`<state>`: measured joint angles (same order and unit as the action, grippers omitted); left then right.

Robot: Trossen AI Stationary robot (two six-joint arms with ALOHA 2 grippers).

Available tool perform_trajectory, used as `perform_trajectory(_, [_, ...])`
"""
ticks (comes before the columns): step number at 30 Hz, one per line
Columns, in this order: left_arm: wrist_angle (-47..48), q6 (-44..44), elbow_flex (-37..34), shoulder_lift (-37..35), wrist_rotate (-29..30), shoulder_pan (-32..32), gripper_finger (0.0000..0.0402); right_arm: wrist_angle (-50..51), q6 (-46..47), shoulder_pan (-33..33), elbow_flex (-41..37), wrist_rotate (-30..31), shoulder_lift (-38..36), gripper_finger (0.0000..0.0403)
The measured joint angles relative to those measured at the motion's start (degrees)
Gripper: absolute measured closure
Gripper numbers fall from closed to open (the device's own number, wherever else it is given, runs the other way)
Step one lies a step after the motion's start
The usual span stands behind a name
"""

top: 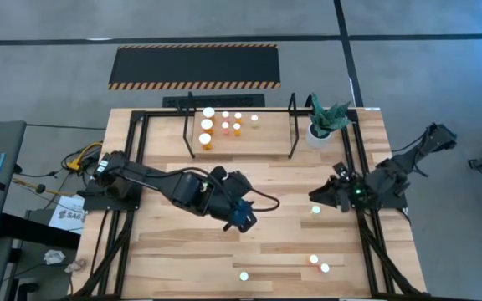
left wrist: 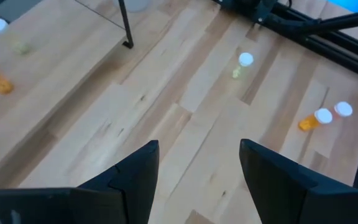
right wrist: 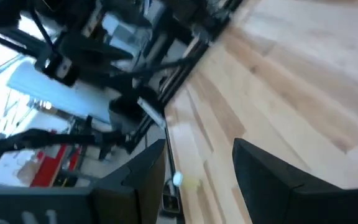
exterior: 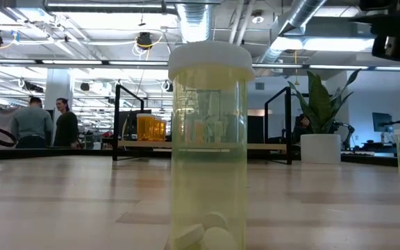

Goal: Pick and place medicine bottles onto shelf by color
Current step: Put the top yellow pill bottle aligned on the shelf with the other yellow pill bottle

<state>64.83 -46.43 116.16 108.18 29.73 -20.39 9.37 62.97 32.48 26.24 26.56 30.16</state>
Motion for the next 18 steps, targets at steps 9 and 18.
perform_trajectory(9, [2.21,-3.91,0.00,0.00,1.58,-2.95,0.0192,26.11,-3.46,-7.48,13.05,-16.60,7.30,0.0195])
perform_trajectory(18, [3.48,-5.73,0.00,0.00,3.63,-4.57,0.0192,55.74,-11.71,-13.97,26.88,-24.26,28.71,0.0180])
